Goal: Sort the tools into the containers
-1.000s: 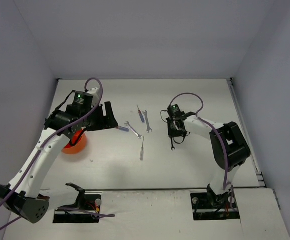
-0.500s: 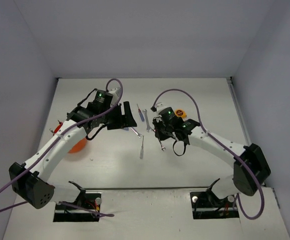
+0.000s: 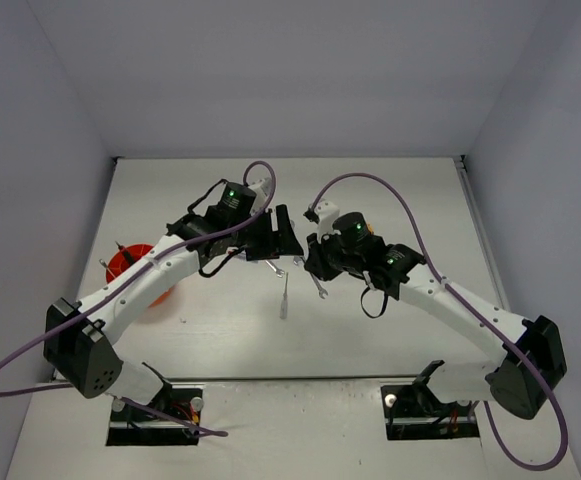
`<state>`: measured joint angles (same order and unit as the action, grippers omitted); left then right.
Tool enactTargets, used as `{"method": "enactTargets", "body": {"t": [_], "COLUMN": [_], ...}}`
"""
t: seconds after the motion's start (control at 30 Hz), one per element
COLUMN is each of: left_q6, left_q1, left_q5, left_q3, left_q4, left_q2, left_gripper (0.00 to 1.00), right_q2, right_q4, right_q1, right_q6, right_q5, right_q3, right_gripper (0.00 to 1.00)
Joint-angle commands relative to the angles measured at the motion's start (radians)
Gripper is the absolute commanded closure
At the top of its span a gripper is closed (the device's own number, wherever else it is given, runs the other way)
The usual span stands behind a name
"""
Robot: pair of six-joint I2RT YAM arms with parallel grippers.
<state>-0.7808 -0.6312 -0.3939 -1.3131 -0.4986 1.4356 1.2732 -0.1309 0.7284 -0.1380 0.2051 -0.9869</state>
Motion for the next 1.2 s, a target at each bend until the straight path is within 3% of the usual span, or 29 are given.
{"method": "enactTargets", "body": {"t": [0.0, 0.5, 0.67, 0.77, 0.9, 0.93, 1.03, 1.07, 1.17], "left_q6": [-0.052, -0.103, -0.107, -0.104, -0.091, -0.085, -0.055, -0.042, -0.004], "left_q1": [-0.010, -0.042, -0.042, -0.042, -0.040, -0.038, -0.024, -0.011, 0.079], "left_q5": [-0.018, -0.008, -0.018, -0.021, -0.015, -0.006, 0.027, 0.035, 0.062], "left_q3": [-0.060, -0.067, -0.071, -0.072, -0.066, -0.068, -0.078, -0.080, -0.075], "left_q4": [0.119, 0.166, 0.175, 0.176, 0.169, 0.160, 0.109, 0.086, 0.019], "left_q2": [0.004, 0.075, 0.080, 0.081, 0.069, 0.066, 0.051, 0.043, 0.000], "left_gripper": [0.38, 0.60, 0.79, 0.96, 1.00, 1.00, 1.00, 1.00, 1.00], "right_q2": [-0.041, -0.048, -0.050, -0.049, -0.050, -0.051, -0.056, -0.059, -0.075], "right_q4": [0.048, 0.051, 0.054, 0.054, 0.055, 0.054, 0.054, 0.054, 0.053], "right_q1": [0.009, 0.011, 0.011, 0.011, 0.011, 0.011, 0.012, 0.012, 0.010], "right_q6": [0.024, 0.031, 0.032, 0.035, 0.034, 0.033, 0.028, 0.028, 0.028], "right_q5": [0.043, 0.065, 0.062, 0.059, 0.057, 0.055, 0.047, 0.041, 0.014], "right_q3": [-0.064, -0.079, -0.076, -0.079, -0.082, -0.083, -0.085, -0.085, -0.076], "right_gripper": [1.00, 1.00, 1.00, 1.00, 0.98, 0.89, 0.48, 0.40, 0.29]}}
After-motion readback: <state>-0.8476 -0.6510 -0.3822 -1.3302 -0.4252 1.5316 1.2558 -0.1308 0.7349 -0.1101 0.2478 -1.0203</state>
